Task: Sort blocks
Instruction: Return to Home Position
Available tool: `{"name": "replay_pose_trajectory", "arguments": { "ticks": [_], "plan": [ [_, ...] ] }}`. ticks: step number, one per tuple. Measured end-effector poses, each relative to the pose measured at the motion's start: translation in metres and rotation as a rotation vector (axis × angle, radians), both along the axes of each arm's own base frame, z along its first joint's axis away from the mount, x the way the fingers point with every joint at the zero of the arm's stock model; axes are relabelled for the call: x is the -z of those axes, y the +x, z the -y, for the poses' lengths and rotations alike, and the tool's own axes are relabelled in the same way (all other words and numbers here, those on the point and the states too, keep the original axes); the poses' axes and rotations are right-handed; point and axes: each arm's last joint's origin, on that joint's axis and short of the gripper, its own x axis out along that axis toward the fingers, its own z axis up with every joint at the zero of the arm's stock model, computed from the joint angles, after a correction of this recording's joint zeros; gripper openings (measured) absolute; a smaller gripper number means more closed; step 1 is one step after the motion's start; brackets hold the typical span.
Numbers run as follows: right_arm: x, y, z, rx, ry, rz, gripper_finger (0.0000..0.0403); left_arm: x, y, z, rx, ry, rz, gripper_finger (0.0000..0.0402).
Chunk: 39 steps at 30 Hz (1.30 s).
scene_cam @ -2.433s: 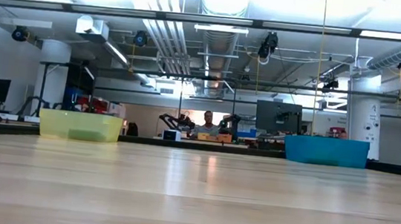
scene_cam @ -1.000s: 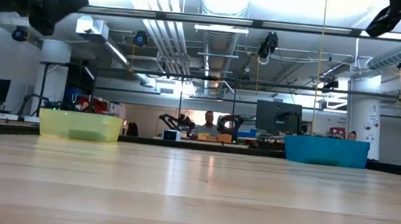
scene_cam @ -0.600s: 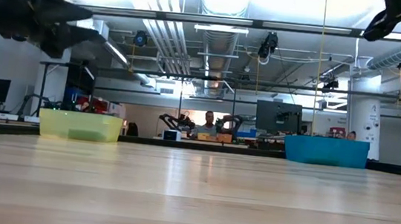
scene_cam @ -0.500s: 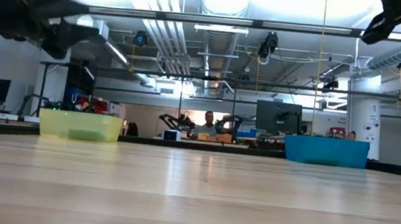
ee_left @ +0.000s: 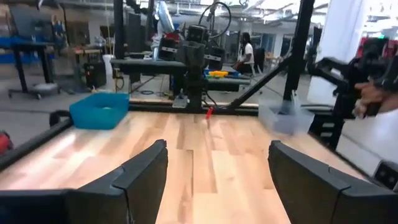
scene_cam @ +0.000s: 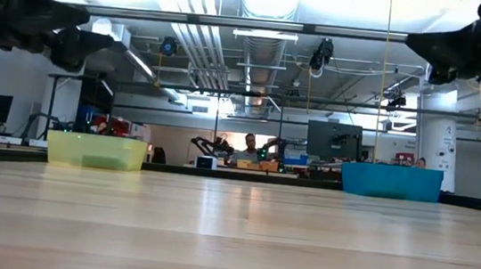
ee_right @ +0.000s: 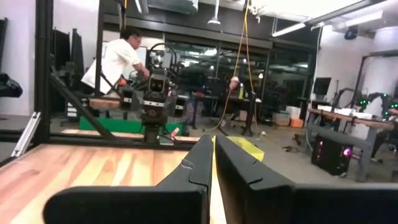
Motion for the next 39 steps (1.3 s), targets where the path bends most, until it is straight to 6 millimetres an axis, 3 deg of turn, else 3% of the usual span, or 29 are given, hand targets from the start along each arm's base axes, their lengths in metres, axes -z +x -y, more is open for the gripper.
{"name": "replay_pose_trajectory", "arguments": {
  "ticks": [17,39],
  "plan": [
    [0.0013,0.0004,0.0,-0.046,0.21,0.013,0.0013,0.0055,0.0038,-0.0005,-0.013,0.06,-0.065,0.0254],
    [0.0013,0.0004,0.0,-0.045,0.202,0.012,0.0013,0.0073,0.005,-0.0006,-0.013,0.059,-0.086,0.0254]
  ]
}}
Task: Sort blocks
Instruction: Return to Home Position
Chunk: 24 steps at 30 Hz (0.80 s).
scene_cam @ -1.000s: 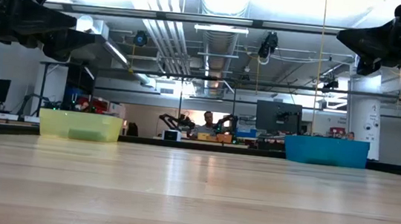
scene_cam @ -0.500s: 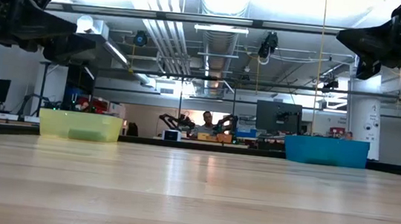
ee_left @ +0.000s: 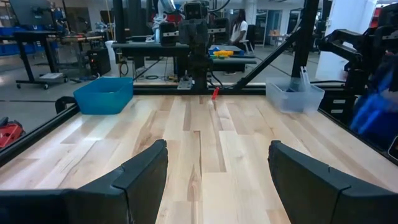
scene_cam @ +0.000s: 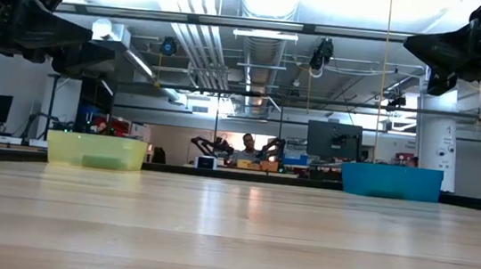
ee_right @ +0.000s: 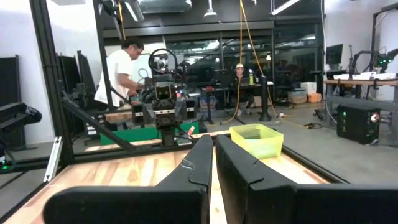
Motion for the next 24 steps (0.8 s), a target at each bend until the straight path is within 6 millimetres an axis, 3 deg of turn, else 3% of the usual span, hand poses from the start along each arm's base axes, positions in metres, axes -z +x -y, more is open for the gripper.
{"name": "replay_pose_trajectory", "arguments": {
  "ticks": [24],
  "plan": [
    [0.0,0.0,0.0,0.0,0.0,0.0,0.0013,0.0,0.0,0.0,0.0,0.0,0.0,0.0254]
  ]
}}
